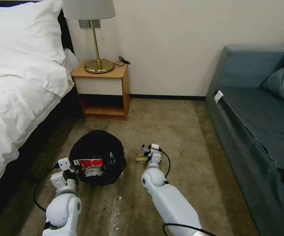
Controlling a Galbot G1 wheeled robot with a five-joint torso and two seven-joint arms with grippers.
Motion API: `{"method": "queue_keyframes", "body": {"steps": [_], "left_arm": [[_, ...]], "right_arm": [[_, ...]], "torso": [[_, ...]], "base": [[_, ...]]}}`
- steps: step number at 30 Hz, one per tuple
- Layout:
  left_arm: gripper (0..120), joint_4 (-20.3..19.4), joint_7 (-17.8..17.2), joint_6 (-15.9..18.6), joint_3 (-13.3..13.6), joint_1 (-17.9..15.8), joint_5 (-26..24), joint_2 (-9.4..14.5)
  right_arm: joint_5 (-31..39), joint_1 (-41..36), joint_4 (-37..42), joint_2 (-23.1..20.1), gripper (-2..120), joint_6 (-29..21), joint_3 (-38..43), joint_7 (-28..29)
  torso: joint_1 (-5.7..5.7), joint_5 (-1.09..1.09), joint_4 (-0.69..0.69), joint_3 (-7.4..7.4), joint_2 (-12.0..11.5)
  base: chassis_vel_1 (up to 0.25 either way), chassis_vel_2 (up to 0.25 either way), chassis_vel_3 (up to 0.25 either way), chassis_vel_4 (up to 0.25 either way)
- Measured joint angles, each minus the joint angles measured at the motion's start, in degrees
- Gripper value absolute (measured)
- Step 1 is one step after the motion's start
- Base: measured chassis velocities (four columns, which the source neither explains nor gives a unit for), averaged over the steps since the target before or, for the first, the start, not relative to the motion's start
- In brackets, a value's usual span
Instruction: Pick up the trash bin, then pick up the garbage on the floor and place it into the trash bin.
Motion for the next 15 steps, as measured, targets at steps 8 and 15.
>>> {"method": "queue_keyframes", "body": {"steps": [8, 15], "left_arm": [[3, -0.08, -0.14, 0.05, 0.04, -0.22, 0.41, -0.3], [3, -0.06, -0.42, 0.19, 0.57, -0.5, 0.8, -0.56]], "right_arm": [[-14.79, -1.27, -4.06, -4.79, 100, 2.66, -4.02, -2.92], [-29.12, -1.49, -9.81, -6.7, 100, 6.82, -5.18, -4.75]], "torso": [[0.0, -0.01, 0.0, 0.0, 0.0], [0.0, -0.01, -0.01, 0.0, 0.0]], "base": [[0.0, 0.0, 0.0, 0.0], [0.0, 0.0, 0.0, 0.0]]}}
